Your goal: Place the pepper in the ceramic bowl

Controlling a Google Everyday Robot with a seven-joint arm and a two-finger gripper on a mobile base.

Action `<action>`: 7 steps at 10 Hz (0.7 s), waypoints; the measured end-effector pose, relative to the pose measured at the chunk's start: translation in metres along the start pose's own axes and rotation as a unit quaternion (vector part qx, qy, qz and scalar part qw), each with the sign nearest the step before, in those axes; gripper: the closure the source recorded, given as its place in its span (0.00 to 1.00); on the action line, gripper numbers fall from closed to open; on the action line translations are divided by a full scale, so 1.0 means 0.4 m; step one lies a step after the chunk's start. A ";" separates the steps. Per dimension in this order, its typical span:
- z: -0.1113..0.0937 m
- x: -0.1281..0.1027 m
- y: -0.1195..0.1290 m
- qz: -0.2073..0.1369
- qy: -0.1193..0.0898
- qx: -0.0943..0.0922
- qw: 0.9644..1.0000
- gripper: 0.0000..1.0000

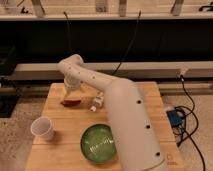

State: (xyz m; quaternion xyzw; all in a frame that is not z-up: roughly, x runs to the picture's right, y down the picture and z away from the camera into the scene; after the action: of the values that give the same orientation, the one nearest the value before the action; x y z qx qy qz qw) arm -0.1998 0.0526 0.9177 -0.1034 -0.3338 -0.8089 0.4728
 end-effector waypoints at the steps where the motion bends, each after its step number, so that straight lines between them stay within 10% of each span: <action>1: 0.012 -0.011 -0.009 -0.011 -0.006 0.000 1.000 0.20; 7: 0.074 -0.023 -0.048 -0.038 -0.028 -0.012 0.999 0.20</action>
State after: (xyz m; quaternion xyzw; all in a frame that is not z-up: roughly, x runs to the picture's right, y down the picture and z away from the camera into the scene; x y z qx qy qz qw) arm -0.2152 0.0843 0.9273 -0.1193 -0.3410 -0.8271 0.4306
